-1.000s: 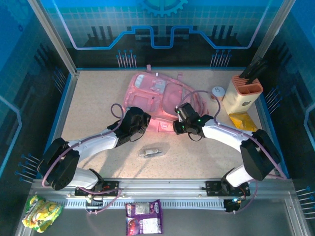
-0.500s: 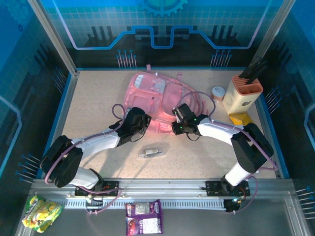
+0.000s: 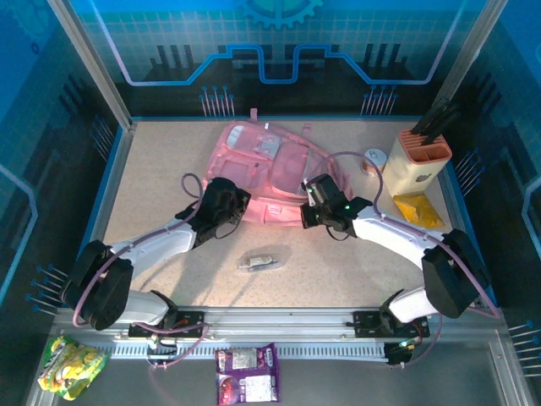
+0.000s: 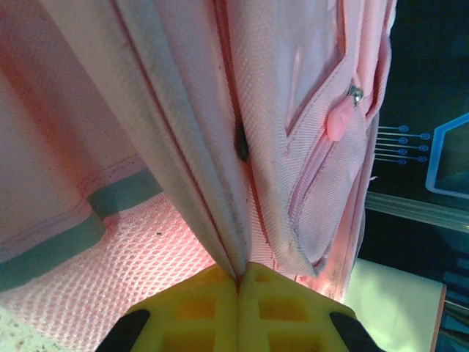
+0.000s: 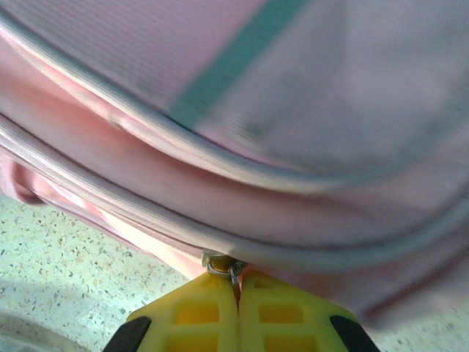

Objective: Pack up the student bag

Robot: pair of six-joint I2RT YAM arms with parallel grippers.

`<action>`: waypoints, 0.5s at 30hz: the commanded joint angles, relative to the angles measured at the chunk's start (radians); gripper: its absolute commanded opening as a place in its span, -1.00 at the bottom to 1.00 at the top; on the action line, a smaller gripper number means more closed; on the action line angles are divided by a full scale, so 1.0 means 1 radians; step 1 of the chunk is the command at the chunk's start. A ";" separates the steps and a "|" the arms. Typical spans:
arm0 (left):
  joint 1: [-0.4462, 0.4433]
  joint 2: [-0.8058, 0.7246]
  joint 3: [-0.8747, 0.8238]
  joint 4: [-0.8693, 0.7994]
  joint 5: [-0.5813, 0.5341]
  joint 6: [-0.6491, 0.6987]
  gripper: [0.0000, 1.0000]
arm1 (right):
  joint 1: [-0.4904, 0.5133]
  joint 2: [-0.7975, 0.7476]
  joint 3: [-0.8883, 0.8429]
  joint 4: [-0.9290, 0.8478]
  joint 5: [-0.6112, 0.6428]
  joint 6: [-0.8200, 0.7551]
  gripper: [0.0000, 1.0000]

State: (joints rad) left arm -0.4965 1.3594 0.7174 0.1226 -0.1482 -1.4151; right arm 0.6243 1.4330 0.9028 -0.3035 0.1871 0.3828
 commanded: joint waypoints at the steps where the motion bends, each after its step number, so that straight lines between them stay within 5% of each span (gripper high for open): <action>1: 0.131 -0.037 -0.013 -0.064 0.009 0.128 -1.00 | -0.044 -0.053 -0.017 -0.103 0.118 -0.016 -1.00; 6: 0.276 0.033 0.065 -0.089 0.150 0.252 -1.00 | 0.028 -0.066 0.001 -0.150 0.148 -0.045 -1.00; 10: 0.299 0.106 0.156 -0.080 0.210 0.329 -1.00 | 0.172 -0.004 0.083 -0.164 0.157 -0.022 -1.00; 15: 0.302 0.194 0.240 -0.085 0.326 0.387 -0.92 | 0.193 0.034 0.114 -0.081 0.034 0.041 -1.00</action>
State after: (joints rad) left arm -0.1986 1.5085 0.8791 0.0414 0.0895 -1.1213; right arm 0.8135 1.4517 0.9806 -0.3859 0.2642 0.3710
